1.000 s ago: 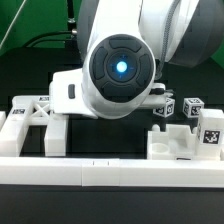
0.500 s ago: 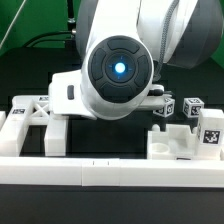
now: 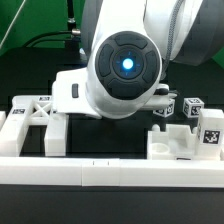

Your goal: Assemble chair

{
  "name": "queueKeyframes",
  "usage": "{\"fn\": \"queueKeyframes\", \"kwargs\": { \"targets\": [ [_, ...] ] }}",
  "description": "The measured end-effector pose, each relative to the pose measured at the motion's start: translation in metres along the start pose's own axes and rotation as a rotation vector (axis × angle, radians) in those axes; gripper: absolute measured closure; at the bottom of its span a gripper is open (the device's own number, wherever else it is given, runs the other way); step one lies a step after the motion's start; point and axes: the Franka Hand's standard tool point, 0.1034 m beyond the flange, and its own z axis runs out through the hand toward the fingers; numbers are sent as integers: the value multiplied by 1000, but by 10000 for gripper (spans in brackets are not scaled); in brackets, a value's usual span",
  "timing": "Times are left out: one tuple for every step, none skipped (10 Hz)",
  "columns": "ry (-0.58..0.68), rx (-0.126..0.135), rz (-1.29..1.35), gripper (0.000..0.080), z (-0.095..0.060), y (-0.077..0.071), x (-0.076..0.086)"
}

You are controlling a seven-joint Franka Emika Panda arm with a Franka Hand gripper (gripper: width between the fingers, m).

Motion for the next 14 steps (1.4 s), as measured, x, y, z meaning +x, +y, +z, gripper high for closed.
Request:
{"fn": "queueKeyframes", "kwargs": {
  "targets": [
    [-6,-2,4,515,-14,-5,-6],
    [-12,-8,-1,515,-30,-14,-13],
    [-27,-13,-11,515,-50,-20,-24],
    [0,-16,-13,515,-62,-21,-23],
    [43,-18,-12,514,-62,-19,-16],
    [34,-15,-11,514,-59,-18,-18],
    [43,-15,-10,514,-59,-18,-16],
    [133,-22,-13,514,-67,-17,-7],
    [216,-14,-11,514,-74,-18,-8],
    [278,0,-1,514,-85,-19,-15],
    [330,19,11,514,-97,-23,-23],
    [383,-20,-12,514,-114,-21,-30],
    [473,-106,-47,514,-134,-19,-33],
    [533,-101,-48,514,-133,-22,-29]
  ]
}}
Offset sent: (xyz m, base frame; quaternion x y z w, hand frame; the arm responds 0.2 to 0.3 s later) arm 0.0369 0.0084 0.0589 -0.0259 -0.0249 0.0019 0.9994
